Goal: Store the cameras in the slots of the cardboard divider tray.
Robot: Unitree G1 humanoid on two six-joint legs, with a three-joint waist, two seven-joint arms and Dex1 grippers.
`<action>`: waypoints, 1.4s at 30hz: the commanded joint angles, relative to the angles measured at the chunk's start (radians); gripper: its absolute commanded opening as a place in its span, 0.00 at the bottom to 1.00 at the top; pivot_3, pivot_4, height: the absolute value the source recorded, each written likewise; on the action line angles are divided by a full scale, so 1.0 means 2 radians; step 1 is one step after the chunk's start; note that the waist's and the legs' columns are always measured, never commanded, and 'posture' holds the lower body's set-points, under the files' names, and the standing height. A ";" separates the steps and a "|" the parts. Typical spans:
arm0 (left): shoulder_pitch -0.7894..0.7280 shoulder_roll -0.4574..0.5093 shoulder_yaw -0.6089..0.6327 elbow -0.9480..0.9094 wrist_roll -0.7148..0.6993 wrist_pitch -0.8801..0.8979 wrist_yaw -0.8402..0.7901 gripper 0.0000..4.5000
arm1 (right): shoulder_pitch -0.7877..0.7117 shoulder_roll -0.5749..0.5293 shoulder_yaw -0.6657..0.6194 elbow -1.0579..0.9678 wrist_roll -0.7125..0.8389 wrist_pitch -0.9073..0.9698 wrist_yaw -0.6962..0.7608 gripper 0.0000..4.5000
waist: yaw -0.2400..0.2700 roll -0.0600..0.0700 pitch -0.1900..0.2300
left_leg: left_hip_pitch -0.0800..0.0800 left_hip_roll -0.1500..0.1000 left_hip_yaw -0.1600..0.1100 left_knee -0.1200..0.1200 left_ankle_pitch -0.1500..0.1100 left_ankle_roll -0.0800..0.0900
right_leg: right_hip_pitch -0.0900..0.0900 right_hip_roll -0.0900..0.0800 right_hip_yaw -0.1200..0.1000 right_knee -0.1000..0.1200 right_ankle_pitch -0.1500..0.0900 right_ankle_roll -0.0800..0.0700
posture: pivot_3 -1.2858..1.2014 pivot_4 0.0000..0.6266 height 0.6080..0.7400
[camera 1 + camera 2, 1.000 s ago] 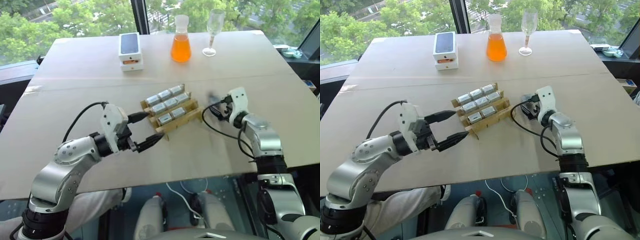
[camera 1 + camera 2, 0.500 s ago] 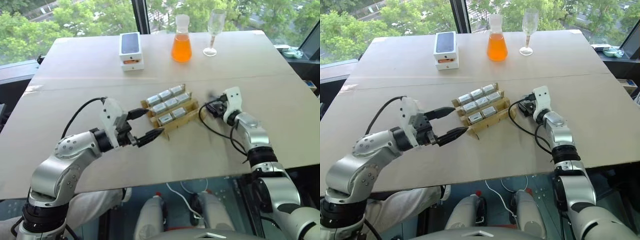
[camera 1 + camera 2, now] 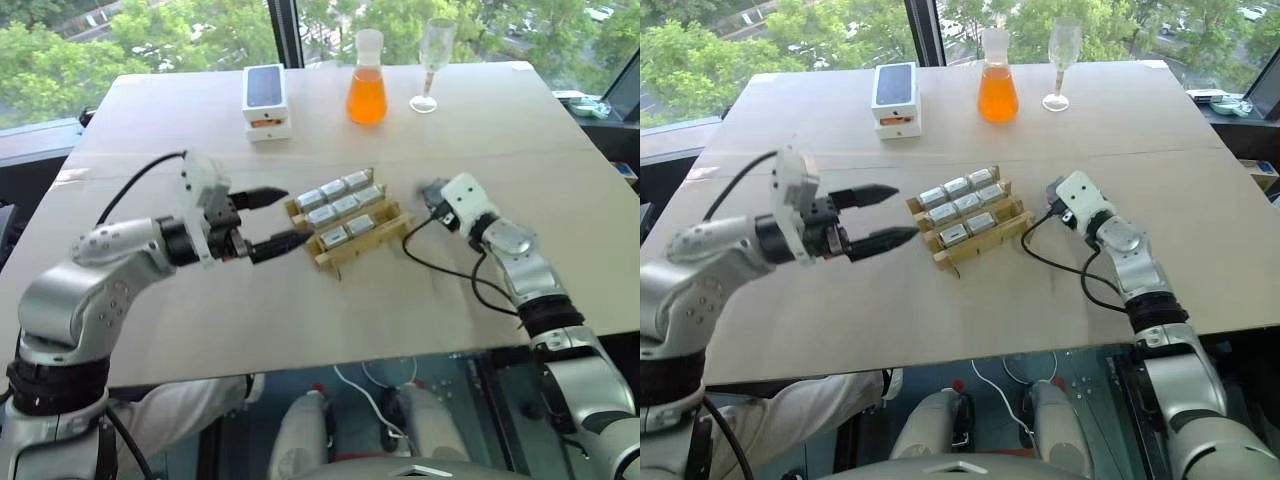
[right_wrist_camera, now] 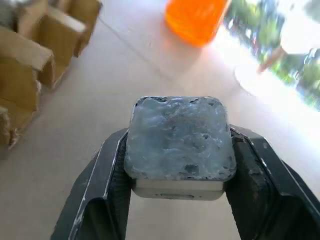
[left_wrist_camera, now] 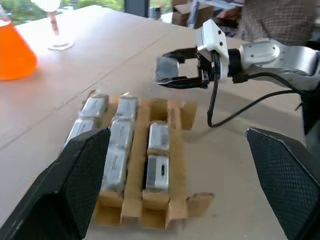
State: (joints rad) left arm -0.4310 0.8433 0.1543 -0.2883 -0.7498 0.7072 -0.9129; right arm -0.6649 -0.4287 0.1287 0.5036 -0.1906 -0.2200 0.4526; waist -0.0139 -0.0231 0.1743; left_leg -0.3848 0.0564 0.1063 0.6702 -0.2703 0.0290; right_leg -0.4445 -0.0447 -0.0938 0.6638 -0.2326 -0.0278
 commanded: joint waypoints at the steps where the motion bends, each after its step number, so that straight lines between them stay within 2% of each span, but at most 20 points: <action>1: -0.069 -0.002 -0.041 0.066 0.024 -0.007 -0.045 1.00 | -0.020 -0.041 0.028 -0.065 -0.053 -0.105 0.000 0.44 | 0.000 0.000 0.000 | 0.000 0.000 0.000 0.000 0.000 0.000 | 0.000 0.000 0.000 0.000 0.000 -0.001 | 0.52 0.24 1.00; 6: -0.197 -0.033 -0.110 0.177 0.058 0.006 -0.106 1.00 | -0.052 -0.085 0.073 -0.104 -0.135 -0.211 -0.010 0.44 | 0.000 -0.001 0.000 | 0.000 0.000 0.001 0.000 0.000 0.000 | -0.001 0.001 0.000 0.000 0.001 -0.001 | 0.52 0.24 1.00; 12: -0.309 -0.081 -0.189 0.302 0.131 -0.021 -0.181 1.00 | -0.092 -0.069 0.119 -0.118 -0.196 -0.283 -0.026 0.44 | 0.000 -0.001 0.000 | 0.000 0.000 0.002 0.001 0.000 0.000 | -0.001 0.003 0.001 0.000 0.001 -0.001 | 0.52 0.24 1.00; 20: -0.341 -0.112 -0.207 0.356 0.176 -0.046 -0.237 1.00 | -0.107 -0.054 0.123 -0.114 -0.214 -0.291 -0.037 0.44 | 0.000 -0.001 0.000 | 0.000 0.000 0.003 0.001 0.000 0.000 | -0.002 0.003 0.002 0.001 0.001 -0.002 | 0.52 0.24 1.00; 23: -0.341 -0.118 -0.204 0.364 0.185 -0.053 -0.245 0.82 | -0.112 -0.055 0.120 -0.112 -0.214 -0.288 -0.039 0.44 | 0.000 -0.001 0.000 | 0.000 0.000 0.003 0.002 0.000 0.000 | -0.002 0.003 0.002 0.001 0.001 -0.002 | 0.52 0.24 1.00; 27: -0.341 -0.128 -0.193 0.369 0.191 -0.060 -0.242 0.38 | -0.112 -0.059 0.121 -0.112 -0.213 -0.290 -0.039 0.44 | 0.000 -0.001 0.000 | -0.001 0.000 0.003 0.002 0.000 0.000 | -0.002 0.003 0.002 0.001 0.001 -0.002 | 0.52 0.24 1.00; 29: -0.341 -0.133 -0.186 0.371 0.191 -0.063 -0.239 0.21 | -0.110 -0.059 0.123 -0.112 -0.211 -0.291 -0.036 0.44 | 0.001 -0.001 0.000 | -0.001 0.000 0.002 0.002 0.000 0.000 | -0.002 0.003 0.002 0.001 0.001 -0.002 | 0.52 0.24 1.00; 34: -0.341 -0.140 -0.179 0.365 0.191 -0.062 -0.240 0.20 | -0.100 -0.063 0.127 -0.114 -0.203 -0.284 -0.023 0.44 | 0.000 -0.001 0.000 | 0.000 0.000 0.003 0.002 0.000 0.000 | -0.002 0.003 0.002 0.002 0.001 -0.002 | 0.52 0.24 1.00; 35: -0.341 -0.142 -0.177 0.365 0.193 -0.064 -0.238 0.20 | -0.089 -0.062 0.126 -0.117 -0.179 -0.269 -0.005 0.44 | 0.000 -0.001 0.000 | 0.000 0.000 0.003 0.002 0.000 0.000 | -0.002 0.003 0.002 0.002 0.001 -0.002 | 0.52 0.24 1.00; 36: -0.341 -0.144 -0.177 0.366 0.194 -0.066 -0.236 0.20 | -0.082 -0.060 0.124 -0.120 -0.160 -0.258 0.008 0.68 | 0.000 -0.001 0.000 | 0.000 0.000 0.003 0.002 0.000 0.000 | -0.002 0.003 0.002 0.002 0.001 -0.002 | 0.52 0.24 1.00; 38: -0.341 -0.157 -0.169 0.382 0.200 -0.074 -0.217 0.20 | -0.062 -0.056 0.113 -0.124 -0.124 -0.225 0.025 0.85 | 0.000 -0.001 0.000 | 0.000 0.000 0.003 0.002 0.000 0.000 | -0.002 0.003 0.002 0.002 0.001 -0.002 | 0.52 0.24 1.00; 39: -0.337 -0.170 -0.170 0.398 0.212 -0.091 -0.193 0.20 | -0.043 -0.064 0.097 -0.121 -0.108 -0.207 0.027 0.89 | 0.001 -0.001 0.000 | 0.000 0.000 0.003 0.002 0.000 0.000 | -0.002 0.003 0.003 0.002 0.001 -0.002 | 0.52 0.24 1.00; 42: -0.329 -0.211 -0.167 0.435 0.229 -0.113 -0.138 0.20 | 0.016 -0.088 0.057 -0.129 -0.076 -0.161 0.028 0.89 | 0.009 -0.001 0.000 | 0.000 0.000 0.002 0.004 0.000 0.000 | -0.001 0.002 0.002 0.004 0.001 -0.002 | 0.52 0.24 1.00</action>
State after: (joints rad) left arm -1.0838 0.4344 -0.2202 0.5581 -0.3059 0.5217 -1.2469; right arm -0.6756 -0.5690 0.3041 0.2542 -0.3865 -0.5933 0.5010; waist 0.0035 -0.0254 0.1748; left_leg -0.3860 0.0569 0.1099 0.6804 -0.2701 0.0288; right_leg -0.4460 -0.0407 -0.0909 0.6712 -0.2308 -0.0310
